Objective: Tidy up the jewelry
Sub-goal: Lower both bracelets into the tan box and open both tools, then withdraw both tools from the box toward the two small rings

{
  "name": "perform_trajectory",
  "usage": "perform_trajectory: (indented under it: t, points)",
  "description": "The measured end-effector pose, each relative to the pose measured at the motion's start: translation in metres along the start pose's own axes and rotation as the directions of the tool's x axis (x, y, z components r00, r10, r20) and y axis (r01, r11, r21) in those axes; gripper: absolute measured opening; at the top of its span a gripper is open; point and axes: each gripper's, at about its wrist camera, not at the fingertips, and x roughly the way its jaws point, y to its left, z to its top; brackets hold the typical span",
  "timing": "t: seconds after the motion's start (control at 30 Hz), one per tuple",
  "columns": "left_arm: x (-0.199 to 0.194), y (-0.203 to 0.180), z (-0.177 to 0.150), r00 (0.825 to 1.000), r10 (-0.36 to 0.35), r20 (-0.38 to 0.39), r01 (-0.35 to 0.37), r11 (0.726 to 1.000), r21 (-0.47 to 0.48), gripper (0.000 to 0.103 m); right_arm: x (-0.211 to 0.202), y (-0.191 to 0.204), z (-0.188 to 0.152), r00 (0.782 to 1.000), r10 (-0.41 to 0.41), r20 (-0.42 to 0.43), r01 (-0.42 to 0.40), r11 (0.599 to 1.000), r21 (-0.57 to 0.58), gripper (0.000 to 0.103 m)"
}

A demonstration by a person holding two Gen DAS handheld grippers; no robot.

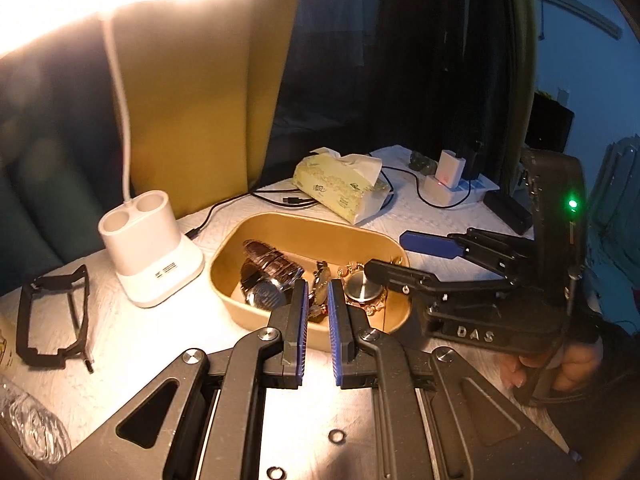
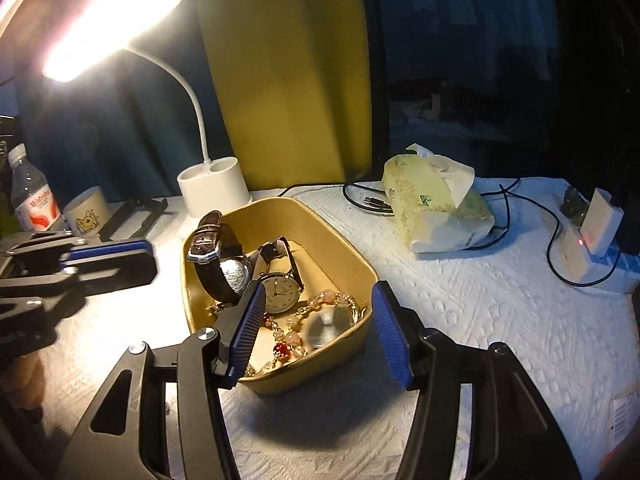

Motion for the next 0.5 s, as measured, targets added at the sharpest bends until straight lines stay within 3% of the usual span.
perform_trajectory:
  t: [0.13,0.5]
  points:
    - [-0.008,0.010,-0.007,1.000,0.014,-0.001,-0.014,1.000,-0.025,0.011,0.007,-0.004,0.002,0.999,-0.007,-0.042,0.008,1.000,0.026,0.057]
    - [-0.037,0.038,-0.026,0.998,0.057,0.009,-0.057,0.996,-0.075,0.011,-0.012,0.008,-0.006,0.999,-0.014,-0.049,0.016,0.999,0.039,0.057]
